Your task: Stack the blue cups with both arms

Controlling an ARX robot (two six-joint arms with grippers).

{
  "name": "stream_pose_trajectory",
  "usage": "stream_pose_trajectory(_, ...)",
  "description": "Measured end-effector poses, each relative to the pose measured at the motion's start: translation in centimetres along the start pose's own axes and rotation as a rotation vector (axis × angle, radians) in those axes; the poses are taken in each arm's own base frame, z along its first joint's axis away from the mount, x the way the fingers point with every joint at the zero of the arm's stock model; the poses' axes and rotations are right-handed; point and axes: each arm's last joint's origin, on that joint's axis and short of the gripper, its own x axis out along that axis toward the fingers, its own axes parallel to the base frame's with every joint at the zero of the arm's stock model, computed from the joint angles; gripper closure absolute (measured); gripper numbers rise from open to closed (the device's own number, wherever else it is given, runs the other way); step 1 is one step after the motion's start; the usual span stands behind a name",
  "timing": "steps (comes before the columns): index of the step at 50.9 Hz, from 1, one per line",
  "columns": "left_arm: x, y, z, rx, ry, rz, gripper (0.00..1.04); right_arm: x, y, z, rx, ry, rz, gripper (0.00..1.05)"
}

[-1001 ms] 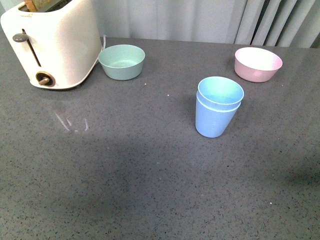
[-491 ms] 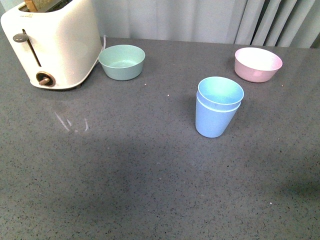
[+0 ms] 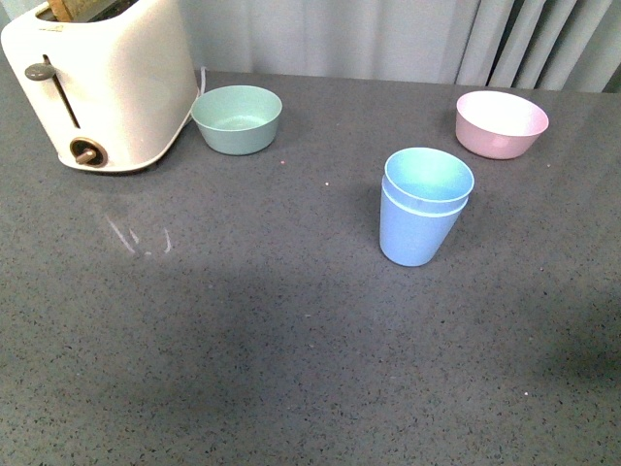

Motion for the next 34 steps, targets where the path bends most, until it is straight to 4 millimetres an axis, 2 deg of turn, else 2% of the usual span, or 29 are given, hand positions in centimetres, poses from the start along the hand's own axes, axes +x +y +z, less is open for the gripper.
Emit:
stream_pose_trajectory(2,0.00,0.00,0.00,0.000,0.000,0.000,0.09,0.00,0.00,0.00,0.000,0.000,0.000,0.43)
stream_pose_trajectory(6,0.00,0.00,0.00,0.000,0.000,0.000,0.09,0.00,0.00,0.00,0.000,0.000,0.000,0.29)
stream_pose_trajectory(14,0.00,0.00,0.00,0.000,0.000,0.000,0.09,0.00,0.00,0.00,0.000,0.000,0.000,0.08)
stream_pose_trajectory(34,0.00,0.00,0.00,0.000,0.000,0.000,0.09,0.00,0.00,0.00,0.000,0.000,0.000,0.09)
